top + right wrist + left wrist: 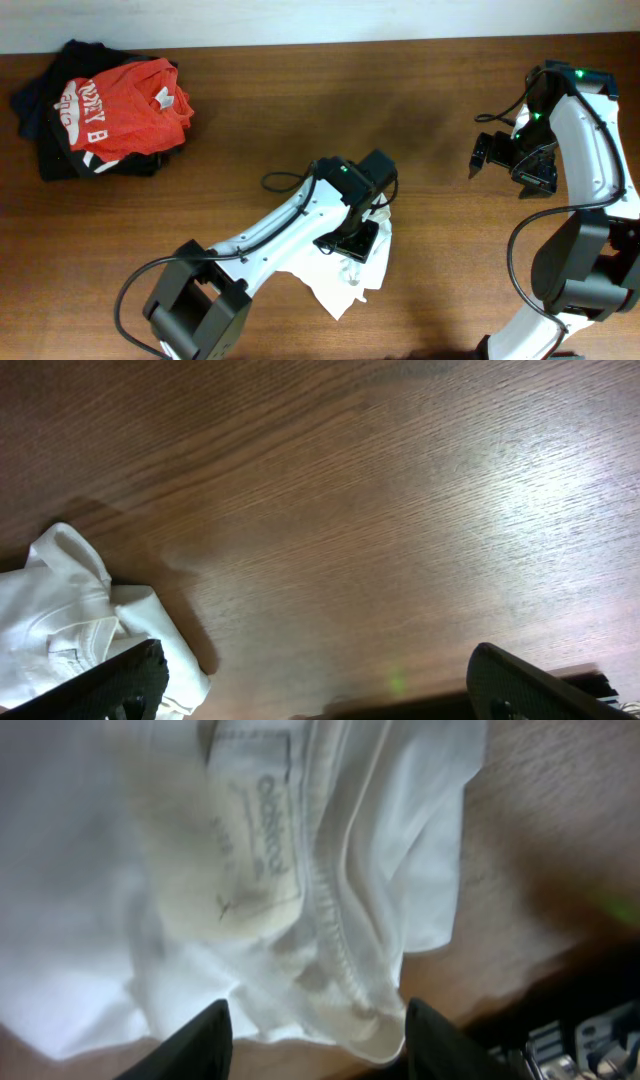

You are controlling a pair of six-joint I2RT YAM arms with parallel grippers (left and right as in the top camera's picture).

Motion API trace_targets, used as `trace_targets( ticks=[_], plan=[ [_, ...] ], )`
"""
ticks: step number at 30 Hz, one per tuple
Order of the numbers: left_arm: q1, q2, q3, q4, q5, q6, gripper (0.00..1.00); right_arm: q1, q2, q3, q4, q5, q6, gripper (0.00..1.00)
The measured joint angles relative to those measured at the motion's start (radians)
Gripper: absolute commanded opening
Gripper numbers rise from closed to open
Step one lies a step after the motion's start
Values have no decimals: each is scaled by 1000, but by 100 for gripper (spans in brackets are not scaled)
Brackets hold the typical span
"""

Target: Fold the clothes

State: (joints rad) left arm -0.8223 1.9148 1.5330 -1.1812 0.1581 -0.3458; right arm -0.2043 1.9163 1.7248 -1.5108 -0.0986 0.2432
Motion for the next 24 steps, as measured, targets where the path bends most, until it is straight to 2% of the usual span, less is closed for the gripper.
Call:
trace_targets(
  ticks=[6,9,10,12,13,14,24],
  plan=[
    [-62,61,-18,132,-9,11,54,0,0,0,0,0,0,99],
    [-79,117,-21,175,-8,14,34,0,0,0,0,0,0,99],
    [-81,133,-22,189,-5,19,31,0,0,0,0,0,1,99],
    [-86,155,-24,206,2,18,15,0,0,0,0,0,1,99],
    [-88,158,-25,212,2,21,3,0,0,0,0,0,0,99],
    [-91,158,-25,220,4,22,0,0,0,0,0,0,1,99],
    [-141,158,-22,236,55,17,0,0,0,0,0,0,1,99]
  ],
)
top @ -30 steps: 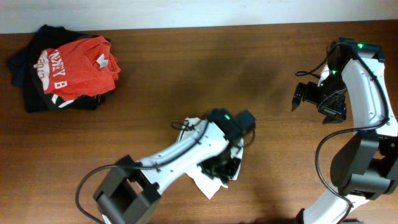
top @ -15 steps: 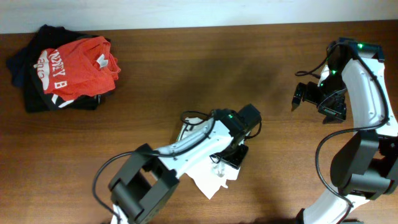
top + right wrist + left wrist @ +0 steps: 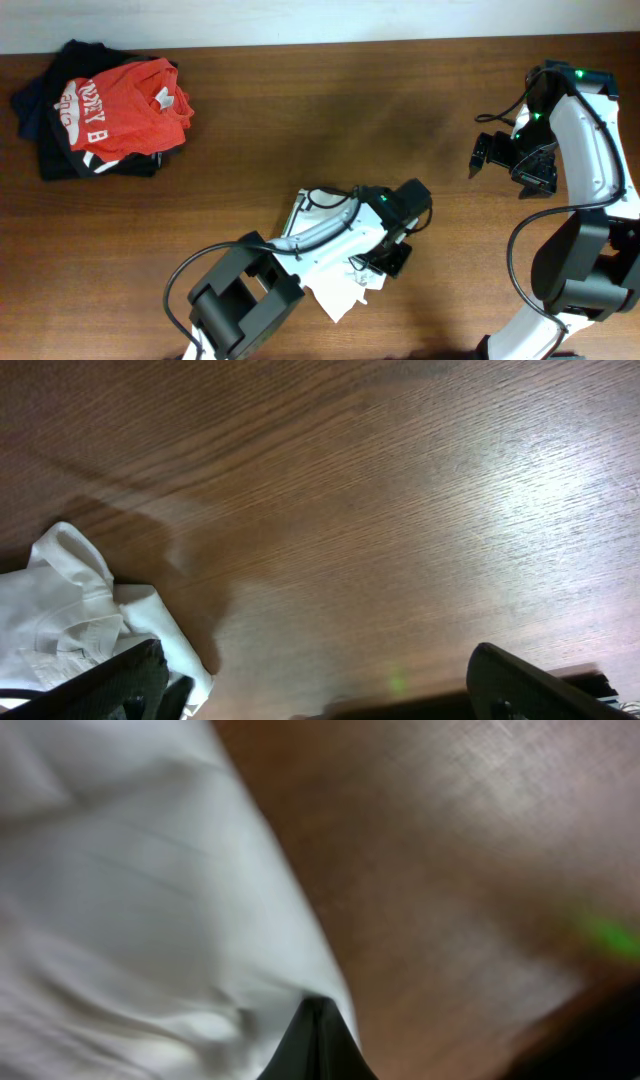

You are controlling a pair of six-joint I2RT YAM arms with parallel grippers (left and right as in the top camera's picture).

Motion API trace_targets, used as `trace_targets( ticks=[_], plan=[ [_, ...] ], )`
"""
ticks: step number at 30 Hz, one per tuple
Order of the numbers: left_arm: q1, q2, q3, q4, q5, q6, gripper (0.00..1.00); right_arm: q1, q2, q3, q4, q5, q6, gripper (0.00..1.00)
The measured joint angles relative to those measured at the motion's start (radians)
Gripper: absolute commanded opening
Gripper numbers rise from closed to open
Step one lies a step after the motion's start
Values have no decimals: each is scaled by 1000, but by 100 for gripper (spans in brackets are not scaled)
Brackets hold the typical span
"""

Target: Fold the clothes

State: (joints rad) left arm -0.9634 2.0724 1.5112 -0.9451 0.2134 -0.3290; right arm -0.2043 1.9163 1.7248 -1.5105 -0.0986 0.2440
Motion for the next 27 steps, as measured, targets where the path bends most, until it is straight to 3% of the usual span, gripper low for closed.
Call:
trace_targets(
  ticks=[4,5,7,8,9,14,16,20,22,27],
  plan=[
    [-29,2,79,-171,15,0,1,0,0,0,0,0,0,99],
    [-30,2,132,-241,14,0,14,0,0,0,0,0,-1,99],
    [-25,-9,286,-371,-12,0,51,0,0,0,0,0,0,99],
    [-24,-11,327,-421,-25,2,64,0,0,0,0,0,-1,99],
    [-24,-31,381,-497,-51,-5,66,0,0,0,0,0,0,99],
    [-23,-115,425,-741,-107,-58,68,0,0,0,0,0,0,99],
    [-23,-115,394,-723,-111,-73,70,0,0,0,0,0,0,99],
    [-33,-113,233,-554,-114,-121,66,0,0,0,0,0,0,99],
    [-39,-111,139,-416,-114,-147,44,0,0,0,0,0,0,99],
    [-40,-103,-79,-134,-58,-203,39,0,0,0,0,0,-1,99]
  ],
)
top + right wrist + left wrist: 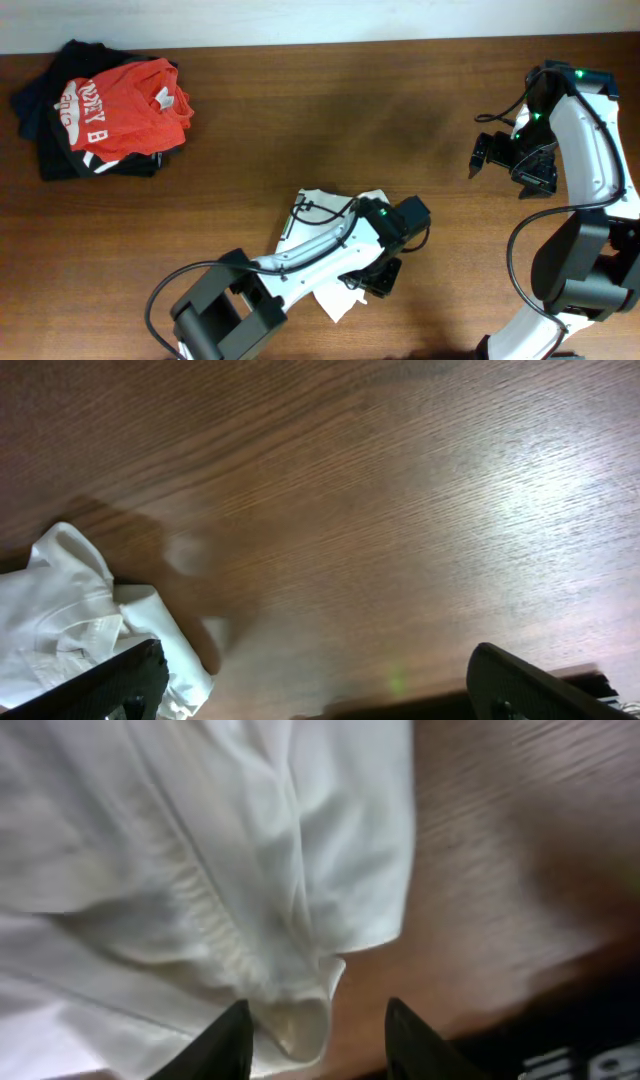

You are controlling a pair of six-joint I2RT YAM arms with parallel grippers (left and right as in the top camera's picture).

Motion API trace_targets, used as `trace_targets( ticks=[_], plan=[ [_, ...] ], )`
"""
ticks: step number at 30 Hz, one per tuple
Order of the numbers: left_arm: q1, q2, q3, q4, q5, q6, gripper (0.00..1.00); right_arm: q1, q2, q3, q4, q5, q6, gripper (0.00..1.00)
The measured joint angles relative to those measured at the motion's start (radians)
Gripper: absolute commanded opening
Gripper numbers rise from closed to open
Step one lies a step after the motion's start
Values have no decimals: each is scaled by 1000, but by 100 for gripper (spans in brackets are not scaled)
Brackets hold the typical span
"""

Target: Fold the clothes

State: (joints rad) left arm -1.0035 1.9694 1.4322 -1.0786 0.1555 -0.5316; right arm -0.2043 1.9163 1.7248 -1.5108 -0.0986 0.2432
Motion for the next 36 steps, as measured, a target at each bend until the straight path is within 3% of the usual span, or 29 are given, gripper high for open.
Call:
trace_targets(
  ticks=[2,7,15,16,20,22,24,26,29,36],
  plan=[
    [0,0,-28,36,11,-15,35,0,0,0,0,0,0,99],
    [0,0,-50,76,2,-35,9,0,0,0,0,0,0,99],
    [-14,-1,-176,321,-10,-42,5,0,0,0,0,0,0,99],
    [-18,-6,-184,335,-9,-42,1,0,0,0,0,0,0,99],
    [-46,-8,-186,375,58,-40,0,0,0,0,0,0,0,99],
    [-62,-8,-147,299,105,-23,1,0,0,0,0,0,0,99],
    [-70,-8,-47,197,110,8,10,0,0,0,0,0,0,99],
    [-66,-19,60,132,77,30,19,0,0,0,0,0,1,99],
    [-45,-51,200,84,-40,45,22,0,0,0,0,0,1,99],
    [116,-67,167,102,-224,45,22,0,0,0,0,0,0,99]
  ],
)
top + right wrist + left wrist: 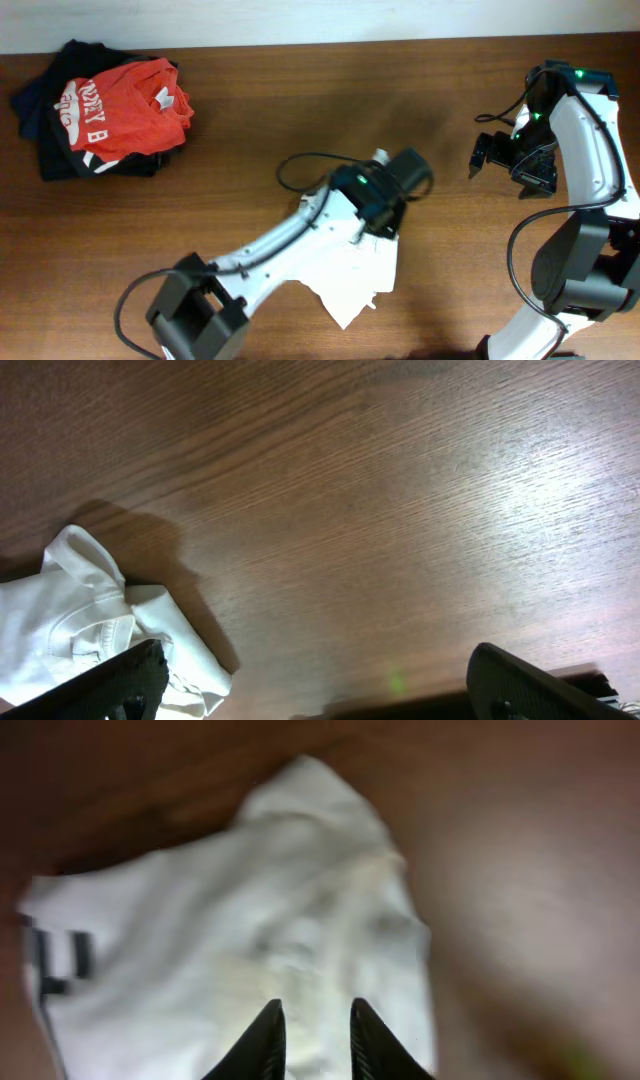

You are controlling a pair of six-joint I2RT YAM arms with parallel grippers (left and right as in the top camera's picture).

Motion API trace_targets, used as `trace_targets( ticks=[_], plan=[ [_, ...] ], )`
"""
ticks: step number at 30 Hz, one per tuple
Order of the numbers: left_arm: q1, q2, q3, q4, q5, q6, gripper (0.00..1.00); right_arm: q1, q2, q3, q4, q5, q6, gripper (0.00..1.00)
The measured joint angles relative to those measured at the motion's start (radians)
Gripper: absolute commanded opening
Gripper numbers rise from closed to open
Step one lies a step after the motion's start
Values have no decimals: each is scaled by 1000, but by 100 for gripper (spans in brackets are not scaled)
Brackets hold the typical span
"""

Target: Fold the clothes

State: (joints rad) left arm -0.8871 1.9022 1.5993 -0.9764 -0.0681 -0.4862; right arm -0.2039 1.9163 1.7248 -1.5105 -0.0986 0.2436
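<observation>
A crumpled white garment (350, 280) lies at the table's front middle, partly under my left arm. It also shows in the left wrist view (230, 940) and at the lower left of the right wrist view (90, 630). My left gripper (400, 180) hangs over the garment's far right corner. In its own view, which is blurred, the left gripper (315, 1025) has its jaws a narrow gap apart, with white cloth showing behind the gap and nothing plainly pinched. My right gripper (497, 155) hovers at the far right, and in its wrist view the right gripper (320, 690) stands wide open over bare wood.
A pile of clothes (105, 110), a red printed shirt on top of dark ones, sits at the back left corner. The brown wooden table (250, 130) runs between that pile and the white garment. The right arm's base stands at the right edge.
My left gripper was low over the garment's front right part with jaws wide. Now it is farther up the table and higher, with jaws narrower. The garment has shifted slightly. The right arm has not moved.
At first my left gripper was open close over the collar and label. Then it was shut at the garment's right edge. Then it stood open over the collar folds again. Now it is raised over the far corner, with the garment still crumpled.
</observation>
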Motion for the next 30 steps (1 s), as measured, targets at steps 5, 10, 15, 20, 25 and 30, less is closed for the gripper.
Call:
trace_targets(
  ticks=[5,10,15,20,25,30],
  plan=[
    [42,85,-42,137,58,20,21,0,0,0,0,0,0,99],
    [0,206,-55,277,173,41,21,0,0,0,0,0,0,99],
    [-55,260,-54,332,201,45,21,0,0,0,0,0,0,99],
    [-73,270,-7,268,222,45,26,0,0,0,0,0,0,99],
    [-74,274,227,-10,238,57,78,0,0,0,0,0,0,99],
    [-14,249,412,-234,236,103,99,0,0,0,0,0,0,99]
  ],
)
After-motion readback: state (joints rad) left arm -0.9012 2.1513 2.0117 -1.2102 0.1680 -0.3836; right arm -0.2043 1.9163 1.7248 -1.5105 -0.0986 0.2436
